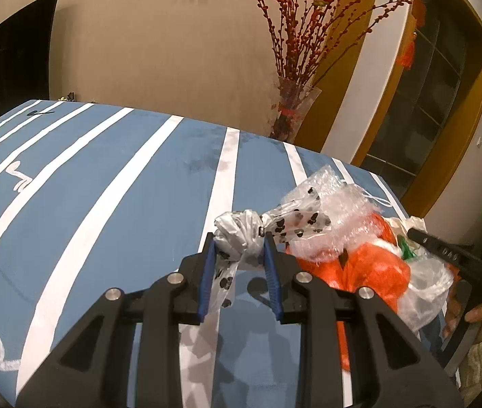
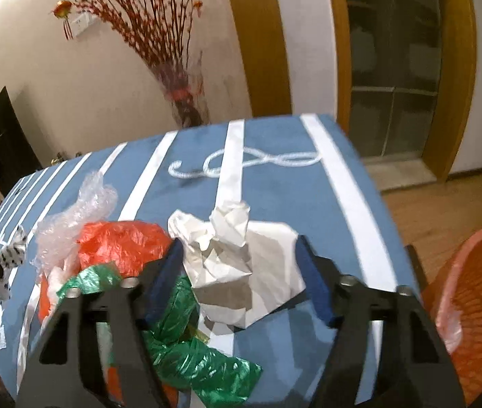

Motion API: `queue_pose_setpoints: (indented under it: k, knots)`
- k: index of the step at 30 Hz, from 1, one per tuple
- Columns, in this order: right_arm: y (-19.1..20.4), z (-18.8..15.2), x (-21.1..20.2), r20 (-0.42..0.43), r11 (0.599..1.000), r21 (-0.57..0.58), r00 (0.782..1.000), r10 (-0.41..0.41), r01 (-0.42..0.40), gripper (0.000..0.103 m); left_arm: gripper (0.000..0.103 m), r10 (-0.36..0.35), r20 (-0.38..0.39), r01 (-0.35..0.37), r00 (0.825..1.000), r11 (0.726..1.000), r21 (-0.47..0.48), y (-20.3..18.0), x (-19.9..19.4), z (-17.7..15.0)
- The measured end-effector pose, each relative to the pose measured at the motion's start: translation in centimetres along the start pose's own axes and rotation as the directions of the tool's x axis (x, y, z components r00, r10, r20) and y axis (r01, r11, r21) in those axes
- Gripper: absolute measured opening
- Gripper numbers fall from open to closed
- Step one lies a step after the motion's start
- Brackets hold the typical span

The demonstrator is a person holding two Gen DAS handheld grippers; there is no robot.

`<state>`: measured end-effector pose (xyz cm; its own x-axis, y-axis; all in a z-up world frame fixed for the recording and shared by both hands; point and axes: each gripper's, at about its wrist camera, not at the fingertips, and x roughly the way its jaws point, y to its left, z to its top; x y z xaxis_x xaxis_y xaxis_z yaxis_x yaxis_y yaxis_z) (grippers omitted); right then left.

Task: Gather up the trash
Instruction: 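Grasp the white printed bag with the left tool while the right tool grasps white paper, then carry both items over the orange basket and open both tools to drop them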

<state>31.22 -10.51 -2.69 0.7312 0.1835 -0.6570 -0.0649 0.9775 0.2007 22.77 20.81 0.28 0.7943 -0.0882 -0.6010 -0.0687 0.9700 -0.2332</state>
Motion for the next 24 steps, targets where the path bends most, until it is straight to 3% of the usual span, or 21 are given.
queue_pose_setpoints:
  k: [2,13,24]
  knots:
    - [0.0,-0.3,0.5,-0.019,1.0,0.0,1.0,0.013,-0.013,0.035,0.028,-0.003,0.001,0.003,1.0,1.0,0.0,0.0,0.2,0.3]
    - [-0.9,-1.1,-2.6,0.047,1.0,-0.009,0.999,0.006,-0.006,0.035,0.028,-0.047,0.016,0.047,0.999,0.999,0.014,-2.5,-0.7,0.8]
    - [-4.5,-1.9,-9.4,0.157,0.998,0.021,0.986,-0.062,0.06,0.035,0.028,-0.147,0.041,0.144,0.988,0.986,0.081,-9.4,-3.2,1.0]
